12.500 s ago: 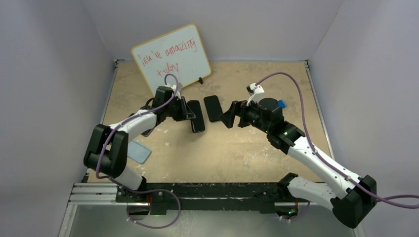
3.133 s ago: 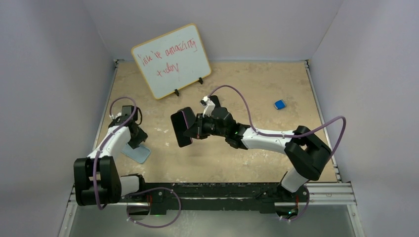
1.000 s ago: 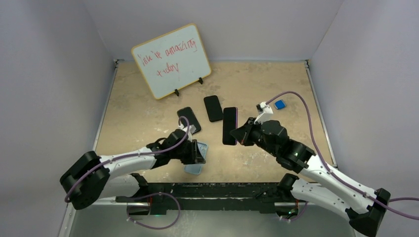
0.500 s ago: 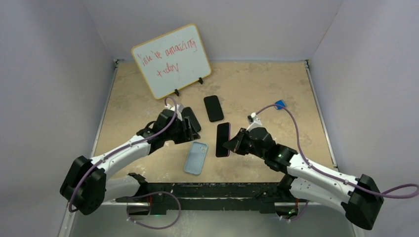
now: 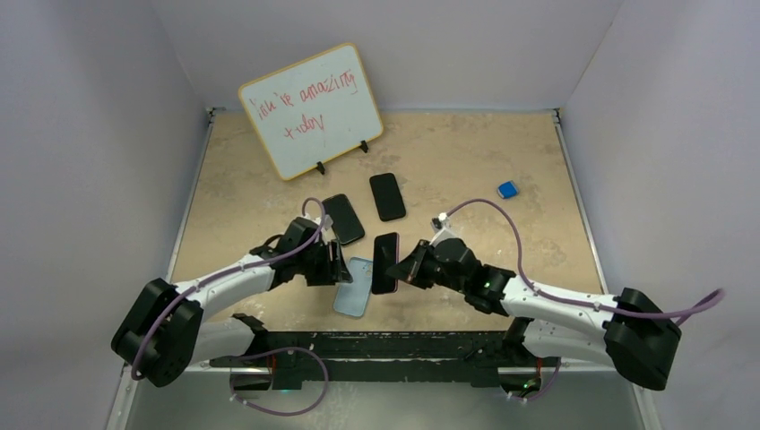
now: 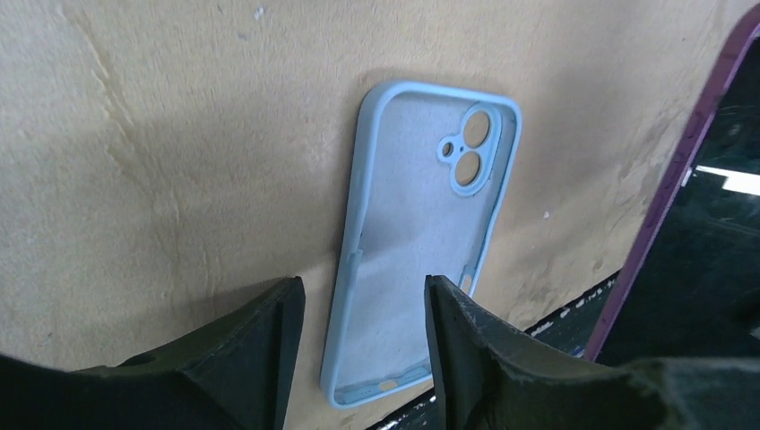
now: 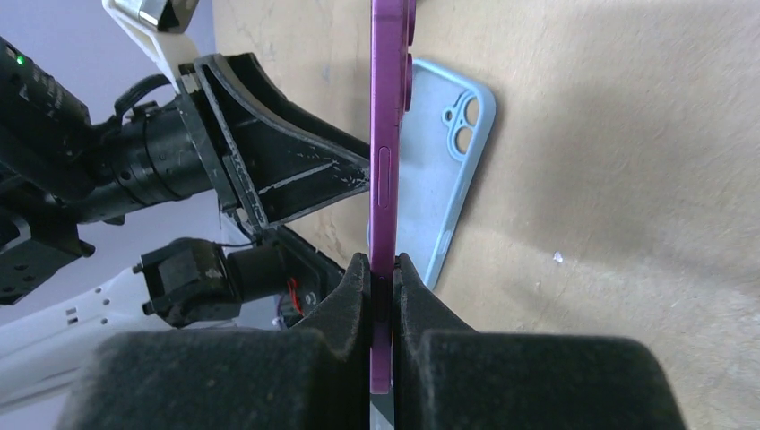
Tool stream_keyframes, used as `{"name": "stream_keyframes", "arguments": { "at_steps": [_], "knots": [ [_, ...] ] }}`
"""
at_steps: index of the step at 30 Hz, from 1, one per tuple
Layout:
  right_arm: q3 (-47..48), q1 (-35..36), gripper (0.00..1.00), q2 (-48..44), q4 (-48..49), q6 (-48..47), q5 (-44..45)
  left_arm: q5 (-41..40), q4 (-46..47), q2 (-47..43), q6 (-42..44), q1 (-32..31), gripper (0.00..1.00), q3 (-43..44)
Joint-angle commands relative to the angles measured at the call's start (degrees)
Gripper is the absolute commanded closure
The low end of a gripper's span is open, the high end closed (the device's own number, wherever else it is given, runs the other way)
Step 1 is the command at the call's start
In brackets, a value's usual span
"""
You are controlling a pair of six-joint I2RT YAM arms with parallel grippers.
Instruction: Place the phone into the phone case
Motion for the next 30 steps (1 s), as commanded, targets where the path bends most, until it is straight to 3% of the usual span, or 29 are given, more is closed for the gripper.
{"name": "stream_keyframes", "arguments": {
  "at_steps": [1, 7, 11, 13, 21, 30],
  "knots": [
    [0.9, 2.7, 1.0, 1.8, 7.6, 2.5, 1.7, 5.5, 4.8, -0.6, -0.8, 0.3, 0.47, -2.9],
    [0.7, 4.1, 1.0, 4.4, 9.2, 2.5, 2.2, 15.9, 21.4, 0.4, -11.0, -0.2, 0.51, -11.8],
    [0.7, 4.2, 1.0, 6.3, 9.0, 2.4, 2.0, 17.8, 31.0, 0.4, -19.2, -2.9, 0.52, -15.8],
    [1.0, 4.2, 1.0, 7.3, 9.2, 1.2, 1.8, 17.1, 29.9, 0.0, -19.0, -3.1, 0.53, -15.0],
    [3.5, 4.2, 1.0, 11.1, 7.0, -5.4, -3.1, 2.9, 10.4, -10.2, -10.9, -2.9, 0.51, -9.5],
    [5.6, 4.2, 1.0, 17.8, 10.6, -7.8, -9.0, 1.6, 12.0, -11.8, -10.1, -2.8, 0.46, -10.6]
  ]
}}
